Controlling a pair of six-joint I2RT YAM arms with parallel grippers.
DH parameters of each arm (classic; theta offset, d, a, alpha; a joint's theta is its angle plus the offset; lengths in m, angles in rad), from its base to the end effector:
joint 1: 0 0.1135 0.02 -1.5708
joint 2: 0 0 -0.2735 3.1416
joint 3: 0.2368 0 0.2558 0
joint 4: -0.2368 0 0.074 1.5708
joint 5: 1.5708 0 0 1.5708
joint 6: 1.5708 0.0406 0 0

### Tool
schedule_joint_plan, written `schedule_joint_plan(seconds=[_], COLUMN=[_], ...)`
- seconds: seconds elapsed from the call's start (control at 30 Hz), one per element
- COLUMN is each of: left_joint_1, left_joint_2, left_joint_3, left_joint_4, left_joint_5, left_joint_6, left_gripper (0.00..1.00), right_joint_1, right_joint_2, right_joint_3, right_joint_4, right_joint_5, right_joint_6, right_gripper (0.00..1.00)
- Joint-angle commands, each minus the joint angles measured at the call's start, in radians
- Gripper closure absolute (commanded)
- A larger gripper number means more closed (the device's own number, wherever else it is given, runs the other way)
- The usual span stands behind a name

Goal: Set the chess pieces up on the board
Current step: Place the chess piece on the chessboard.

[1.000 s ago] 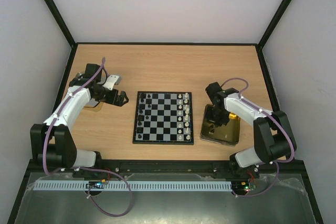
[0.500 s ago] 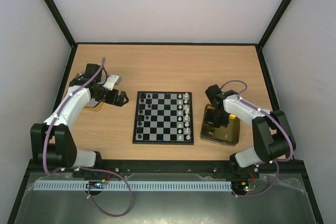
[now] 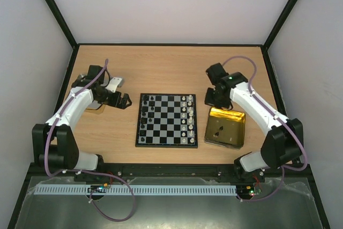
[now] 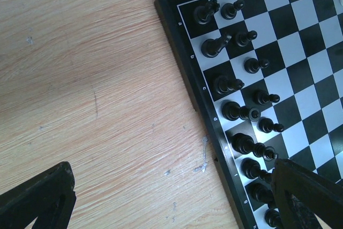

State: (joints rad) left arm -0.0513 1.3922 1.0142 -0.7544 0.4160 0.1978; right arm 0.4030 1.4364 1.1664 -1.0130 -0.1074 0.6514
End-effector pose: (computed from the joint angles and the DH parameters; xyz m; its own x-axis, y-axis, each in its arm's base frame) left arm 0.2706 -0.0303 0.2460 -0.8437 0.2233 -0.4881 0.3917 0.8779 -0.2753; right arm 0.2480 0.1105 0.2664 -0.9548 0.2482 -0.1634 0.2025 0.9458 0.2538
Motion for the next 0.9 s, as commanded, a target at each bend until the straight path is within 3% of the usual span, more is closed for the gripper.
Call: schedule_joint_plan(seconds=[0.0, 0.13, 0.4, 0.6, 0.87], left_joint_1=[0.002, 0.003, 0.007, 0.007, 0.007], left_joint_2=[0.013, 0.005, -0.021, -0.040, -0.056], left_joint_3=[0.006, 0.002, -0.004, -0.008, -0.011], left_joint_4=[-0.029, -0.022, -0.016, -0.008, -0.005], left_joint_5=[0.018, 0.012, -0.002, -0.002, -0.004], left_joint_6=[0.002, -0.003, -0.008, -0.011, -0.012], left_gripper=[0.01, 0.01, 0.01, 0.01, 0.01], right_joint_1=[0.159, 0.344, 0.566, 0.631, 0.641], right_joint_2=[0.066, 0.190, 0.450, 0.609, 0.704], right_joint_3=[0.149, 0.219, 0.394, 0.529, 0.621], right_joint_4=[-0.091, -0.045, 0.026, 0.018, 0.005], right_joint_5=[0.007, -0.029, -0.088, -0.103, -0.132], right_joint_6=[0.035, 0.080, 0.084, 0.053, 0.036], right_gripper=[0.98, 0.98, 0.98, 0.98, 0.98])
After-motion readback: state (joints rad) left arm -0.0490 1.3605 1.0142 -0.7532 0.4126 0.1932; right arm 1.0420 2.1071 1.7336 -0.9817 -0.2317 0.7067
